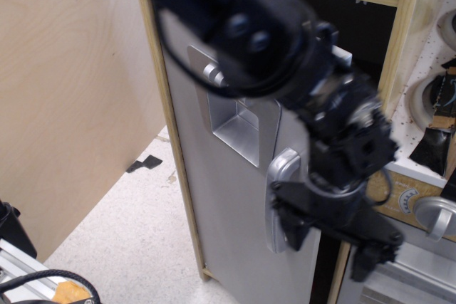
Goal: Open fridge
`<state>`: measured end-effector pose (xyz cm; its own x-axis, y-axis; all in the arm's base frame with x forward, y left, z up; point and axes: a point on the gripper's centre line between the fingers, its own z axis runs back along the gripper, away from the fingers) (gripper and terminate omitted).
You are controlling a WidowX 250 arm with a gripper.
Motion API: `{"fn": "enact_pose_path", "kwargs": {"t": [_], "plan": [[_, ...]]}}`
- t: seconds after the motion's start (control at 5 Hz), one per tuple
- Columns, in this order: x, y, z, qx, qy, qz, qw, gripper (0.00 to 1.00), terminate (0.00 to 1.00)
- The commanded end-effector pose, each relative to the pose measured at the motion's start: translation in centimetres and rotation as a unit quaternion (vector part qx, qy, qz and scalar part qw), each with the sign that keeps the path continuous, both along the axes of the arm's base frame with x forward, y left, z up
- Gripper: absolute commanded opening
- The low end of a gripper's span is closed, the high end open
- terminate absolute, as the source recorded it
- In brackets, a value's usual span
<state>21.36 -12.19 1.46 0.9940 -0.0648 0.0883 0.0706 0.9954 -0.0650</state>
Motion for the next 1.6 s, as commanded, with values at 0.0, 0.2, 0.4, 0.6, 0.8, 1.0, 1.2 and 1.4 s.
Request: {"fn": "enact_pose_path", "kwargs": {"t": [0.0,0.2,0.4,0.6,0.8,1.0,1.2,1.4], "plan": [[4.8,-3.1,2.3,0.025,-0.047,-0.114,0.9921,1.0,0.0],[7.4,-4.1,3.1,0.037,-0.07,-0.125,0.989,1.0,0.0],[9.0,-3.4,3.9,0.036,-0.077,-0.137,0.9869,1.0,0.0],[9.5,-2.0,3.6,0.039,-0.085,-0.147,0.9847,1.0,0.0],[8.9,-0.1,3.6,0.064,-0.092,-0.144,0.9833,1.0,0.0],[7.4,1.0,3.9,0.038,-0.044,-0.126,0.9904,1.0,0.0],[5.6,1.3,4.2,0.025,-0.015,-0.094,0.9952,1.0,0.0],[3.5,1.6,4.1,0.023,0.001,-0.061,0.9979,1.0,0.0]]}}
